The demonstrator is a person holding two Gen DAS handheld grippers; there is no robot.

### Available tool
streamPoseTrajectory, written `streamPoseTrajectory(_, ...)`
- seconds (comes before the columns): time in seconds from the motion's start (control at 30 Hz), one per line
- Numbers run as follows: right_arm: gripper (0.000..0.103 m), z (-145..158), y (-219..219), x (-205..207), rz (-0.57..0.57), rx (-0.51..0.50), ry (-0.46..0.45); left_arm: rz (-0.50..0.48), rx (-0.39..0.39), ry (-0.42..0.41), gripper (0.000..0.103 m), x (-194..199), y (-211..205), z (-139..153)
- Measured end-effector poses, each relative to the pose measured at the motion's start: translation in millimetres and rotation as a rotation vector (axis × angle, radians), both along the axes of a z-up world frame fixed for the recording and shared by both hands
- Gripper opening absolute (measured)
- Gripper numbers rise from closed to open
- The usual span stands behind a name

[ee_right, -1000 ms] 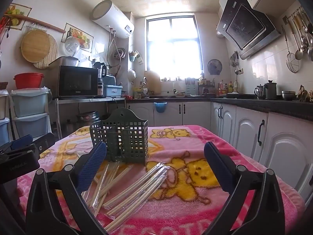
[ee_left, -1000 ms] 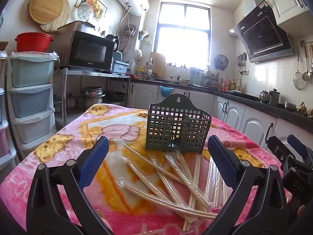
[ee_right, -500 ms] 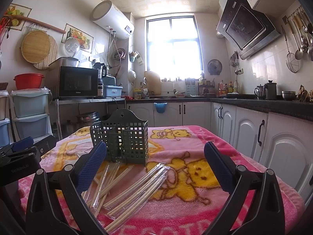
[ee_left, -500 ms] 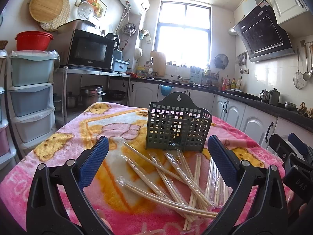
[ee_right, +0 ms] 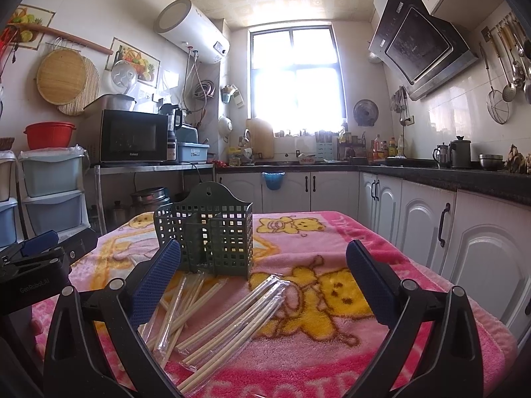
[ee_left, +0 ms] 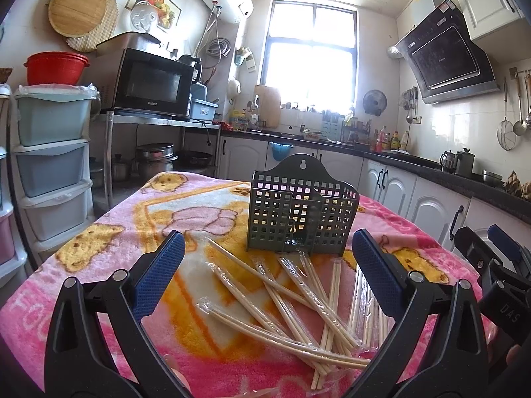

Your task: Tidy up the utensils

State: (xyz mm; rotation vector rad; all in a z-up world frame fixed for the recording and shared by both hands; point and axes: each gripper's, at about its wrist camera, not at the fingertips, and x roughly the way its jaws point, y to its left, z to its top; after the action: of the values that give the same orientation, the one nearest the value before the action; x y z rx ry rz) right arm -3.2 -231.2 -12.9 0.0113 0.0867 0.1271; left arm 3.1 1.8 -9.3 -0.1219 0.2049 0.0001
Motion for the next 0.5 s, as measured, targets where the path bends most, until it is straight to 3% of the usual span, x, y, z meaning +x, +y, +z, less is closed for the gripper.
streamPoseTrajectory(0.5, 0.097, -0.5, 0.8, 0.2, 0.000, -0.001, -0.001, 0.000, 0.000, 0.002, 0.093, 0.3, 0.1, -0.5)
